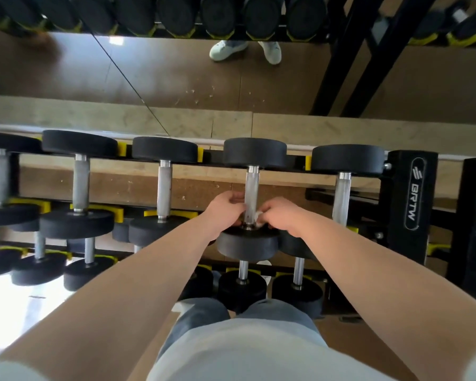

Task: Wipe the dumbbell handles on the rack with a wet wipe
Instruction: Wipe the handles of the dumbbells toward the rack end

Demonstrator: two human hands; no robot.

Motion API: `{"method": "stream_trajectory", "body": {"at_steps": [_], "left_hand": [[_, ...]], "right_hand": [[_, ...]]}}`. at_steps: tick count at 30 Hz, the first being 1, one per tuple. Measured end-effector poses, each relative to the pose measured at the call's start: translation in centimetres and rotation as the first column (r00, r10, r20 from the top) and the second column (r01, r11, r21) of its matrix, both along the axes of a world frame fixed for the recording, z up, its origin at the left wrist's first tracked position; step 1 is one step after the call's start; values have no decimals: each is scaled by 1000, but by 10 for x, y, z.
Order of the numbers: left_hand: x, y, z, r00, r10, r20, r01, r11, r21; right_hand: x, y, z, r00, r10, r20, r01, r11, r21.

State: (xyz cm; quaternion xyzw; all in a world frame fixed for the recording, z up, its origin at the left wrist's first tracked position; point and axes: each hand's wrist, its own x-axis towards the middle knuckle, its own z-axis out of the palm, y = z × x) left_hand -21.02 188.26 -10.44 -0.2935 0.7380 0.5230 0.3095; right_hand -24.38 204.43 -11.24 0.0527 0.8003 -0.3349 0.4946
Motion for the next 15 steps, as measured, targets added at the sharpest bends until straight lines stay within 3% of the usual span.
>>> {"method": "stream_trajectory", "body": {"at_steps": [2, 4, 5, 7, 9, 12, 14, 15], "left_hand": [[-1, 1, -2, 999, 26, 20, -27, 1000, 7], [-2, 1, -3, 998, 47, 43, -47, 999, 11], [-2, 1, -3, 997, 55, 49, -56, 998, 14], [-1, 2, -4, 996, 71, 49, -73, 997, 27], [-1, 1, -5, 996, 80, 45, -82, 996, 31], [1, 1, -6, 997, 74, 26, -75, 997, 28], [2, 3, -6, 998, 64, 12, -64, 998, 20], [3, 3, -6, 998, 64, 9, -64, 998, 18]], "right_hand": [[-9, -5, -4, 947, -314, 75, 319, 944, -84], [-20, -12, -6, 760, -622, 189, 650, 724, -231], [-25, -14, -7, 680, -696, 229, 730, 619, -289], [-32, -15, -11, 641, -728, 242, 757, 548, -355], [-30, -12, -15, 721, -662, 206, 684, 632, -363], [-12, -5, -23, 935, -336, 117, 354, 909, -219], [-3, -3, -25, 977, -175, 121, 190, 974, -124], [-3, -3, -25, 966, -207, 153, 226, 966, -123]]}}
